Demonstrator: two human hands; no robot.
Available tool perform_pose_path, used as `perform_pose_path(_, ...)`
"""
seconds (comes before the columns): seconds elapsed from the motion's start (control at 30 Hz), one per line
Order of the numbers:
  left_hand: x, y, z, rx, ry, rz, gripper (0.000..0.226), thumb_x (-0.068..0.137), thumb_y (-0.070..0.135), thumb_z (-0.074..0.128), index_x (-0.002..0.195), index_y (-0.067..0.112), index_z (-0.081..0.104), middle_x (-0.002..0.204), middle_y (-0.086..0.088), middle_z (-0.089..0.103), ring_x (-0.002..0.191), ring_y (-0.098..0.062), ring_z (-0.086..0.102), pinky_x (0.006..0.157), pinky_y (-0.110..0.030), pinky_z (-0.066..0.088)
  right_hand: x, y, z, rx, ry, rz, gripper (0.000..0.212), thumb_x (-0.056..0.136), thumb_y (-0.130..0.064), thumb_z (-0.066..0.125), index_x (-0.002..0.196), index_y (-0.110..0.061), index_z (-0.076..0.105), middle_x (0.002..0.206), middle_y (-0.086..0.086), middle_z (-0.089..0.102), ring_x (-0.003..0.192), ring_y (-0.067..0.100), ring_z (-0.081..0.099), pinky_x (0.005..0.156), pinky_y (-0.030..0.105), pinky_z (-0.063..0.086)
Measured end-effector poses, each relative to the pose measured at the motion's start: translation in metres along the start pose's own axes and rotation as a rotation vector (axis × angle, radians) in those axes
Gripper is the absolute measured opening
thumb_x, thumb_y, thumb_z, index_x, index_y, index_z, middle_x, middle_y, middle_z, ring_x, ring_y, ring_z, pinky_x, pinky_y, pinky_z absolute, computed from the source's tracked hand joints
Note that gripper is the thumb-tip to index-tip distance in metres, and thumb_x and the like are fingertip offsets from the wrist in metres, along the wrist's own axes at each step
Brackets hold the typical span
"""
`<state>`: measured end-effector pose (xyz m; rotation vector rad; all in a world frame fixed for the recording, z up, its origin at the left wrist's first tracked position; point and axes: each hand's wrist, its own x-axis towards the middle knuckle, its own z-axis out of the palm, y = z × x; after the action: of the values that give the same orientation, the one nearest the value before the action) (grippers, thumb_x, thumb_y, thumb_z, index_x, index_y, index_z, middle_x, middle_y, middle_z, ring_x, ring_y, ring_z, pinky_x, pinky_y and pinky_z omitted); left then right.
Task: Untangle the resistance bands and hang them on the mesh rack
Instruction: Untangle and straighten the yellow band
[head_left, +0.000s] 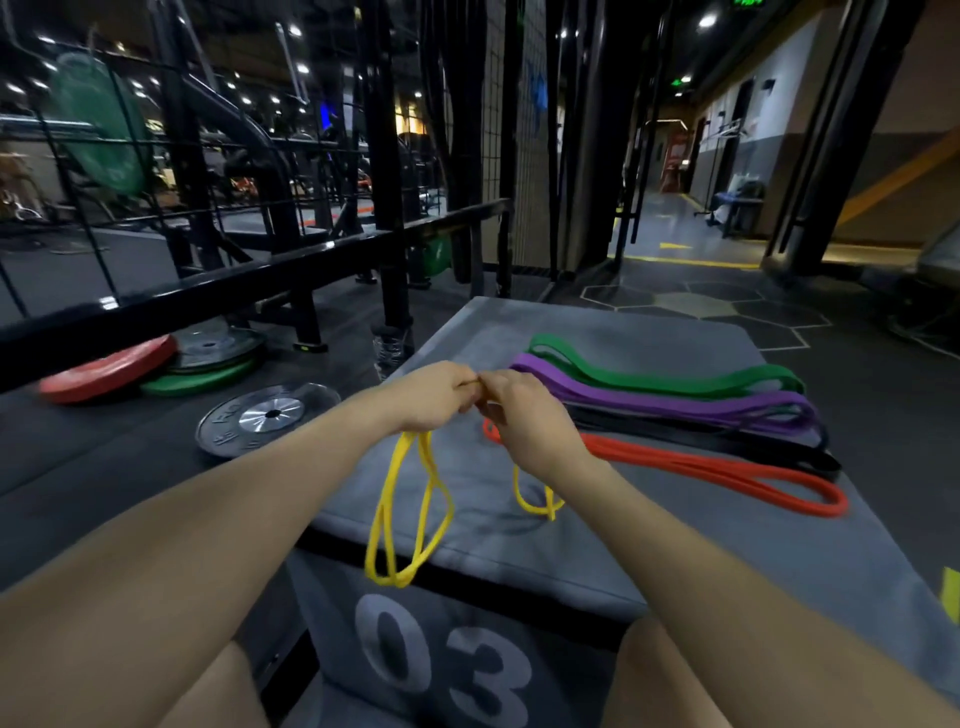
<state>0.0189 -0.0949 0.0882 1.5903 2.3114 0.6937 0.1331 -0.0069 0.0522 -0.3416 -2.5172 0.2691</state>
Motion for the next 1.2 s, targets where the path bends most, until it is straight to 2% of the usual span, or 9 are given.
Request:
perform_pose_path(0.17, -0.015, -0.001, -0.009, -0.471, 0.072, -0.014, 0.008, 0.093, 0.015, 0.053, 0.098, 0.01, 0.05, 0.073, -0.001, 0.058, 0.062, -0.009, 0.048, 0.06, -0.018, 0.041, 0.001, -0.002, -0.01, -0.037, 0.101, -0.037, 0.022, 0.096, -0.024, 0.043, 0.104, -0.014, 0.061, 0.092, 0.01, 0.058, 0.089, 0.033, 0.056, 0.066, 0.042, 0.044)
perform_pose_path(0.27, -0.025, -0.007, -0.012, -0.653, 0.108, -0.024, 0.028, 0.088, 0.009, 0.061, 0.111, 0.009, 0.047, 0.085, -0.001, 0.064, 0.073, -0.009, 0.058, 0.068, -0.02, 0.047, 0.009, -0.011, -0.023, -0.012, 0.133, -0.023, 0.018, 0.093, -0.017, 0.042, 0.091, -0.009, 0.058, 0.087, 0.014, 0.057, 0.083, 0.036, 0.056, 0.06, 0.038, 0.036)
perform_pose_path(0.37, -0.042, -0.018, -0.011, -0.546, 0.144, -0.001, 0.02, 0.088, 0.007, 0.06, 0.107, 0.006, 0.054, 0.088, -0.003, 0.063, 0.079, -0.006, 0.06, 0.078, -0.025, 0.049, 0.016, -0.02, -0.037, 0.044, 0.222, 0.011, 0.015, 0.094, -0.01, 0.045, 0.094, -0.007, 0.06, 0.09, 0.017, 0.06, 0.086, 0.037, 0.056, 0.063, 0.039, 0.037)
perform_pose_path(0.47, -0.062, -0.023, -0.017, -0.492, 0.295, 0.039, 0.007, 0.092, 0.006, 0.052, 0.099, 0.009, 0.054, 0.076, -0.001, 0.061, 0.067, 0.002, 0.059, 0.07, -0.02, 0.047, 0.023, -0.03, -0.04, 0.094, 0.245, 0.004, 0.024, 0.094, -0.006, 0.043, 0.109, 0.0, 0.061, 0.096, 0.019, 0.062, 0.09, 0.035, 0.058, 0.073, 0.043, 0.046)
perform_pose_path(0.63, -0.104, -0.023, -0.06, -0.464, 0.713, 0.033, 0.021, 0.093, 0.011, 0.053, 0.091, 0.031, 0.057, 0.077, 0.004, 0.063, 0.071, -0.015, 0.062, 0.077, -0.036, 0.053, 0.049, -0.072, -0.036, 0.299, 0.303, -0.001, 0.02, 0.093, -0.007, 0.041, 0.082, 0.0, 0.056, 0.073, 0.019, 0.059, 0.072, 0.035, 0.056, 0.062, 0.044, 0.044)
perform_pose_path(0.77, -0.148, -0.028, -0.103, -0.406, 0.983, 0.025, 0.027, 0.091, 0.007, 0.056, 0.117, 0.011, 0.061, 0.079, 0.004, 0.065, 0.064, -0.001, 0.063, 0.072, -0.025, 0.057, 0.074, -0.129, -0.039, 0.418, 0.319, -0.127, 0.025, 0.094, -0.019, 0.041, 0.079, -0.007, 0.057, 0.07, 0.009, 0.061, 0.068, 0.028, 0.057, 0.066, 0.043, 0.045)
perform_pose_path(0.87, -0.184, -0.032, -0.133, -0.278, 1.154, 0.021, 0.031, 0.091, 0.007, 0.056, 0.122, 0.008, 0.059, 0.079, 0.002, 0.065, 0.068, -0.006, 0.065, 0.069, -0.026, 0.057, 0.09, -0.178, -0.042, 0.504, 0.302, -0.231, 0.026, 0.097, -0.018, 0.041, 0.077, -0.007, 0.055, 0.068, 0.011, 0.058, 0.066, 0.03, 0.054, 0.063, 0.042, 0.042)
perform_pose_path(1.03, -0.242, -0.039, -0.176, 0.055, 1.309, -0.055, 0.035, 0.094, 0.019, 0.051, 0.13, 0.015, 0.053, 0.082, 0.005, 0.058, 0.076, -0.013, 0.062, 0.074, -0.034, 0.055, 0.114, -0.26, -0.039, 0.654, 0.247, -0.307, 0.028, 0.099, -0.023, 0.037, 0.08, -0.011, 0.054, 0.073, 0.009, 0.059, 0.07, 0.029, 0.056, 0.066, 0.043, 0.046)
perform_pose_path(1.2, -0.289, -0.052, -0.211, 0.27, 1.439, -0.114, 0.021, 0.093, 0.014, 0.052, 0.109, 0.015, 0.066, 0.07, 0.004, 0.055, 0.072, -0.024, 0.059, 0.072, -0.046, 0.051, 0.135, -0.326, -0.032, 0.726, 0.21, -0.421, 0.026, 0.098, -0.017, 0.037, 0.083, -0.01, 0.056, 0.078, 0.01, 0.06, 0.074, 0.03, 0.057, 0.067, 0.046, 0.047)
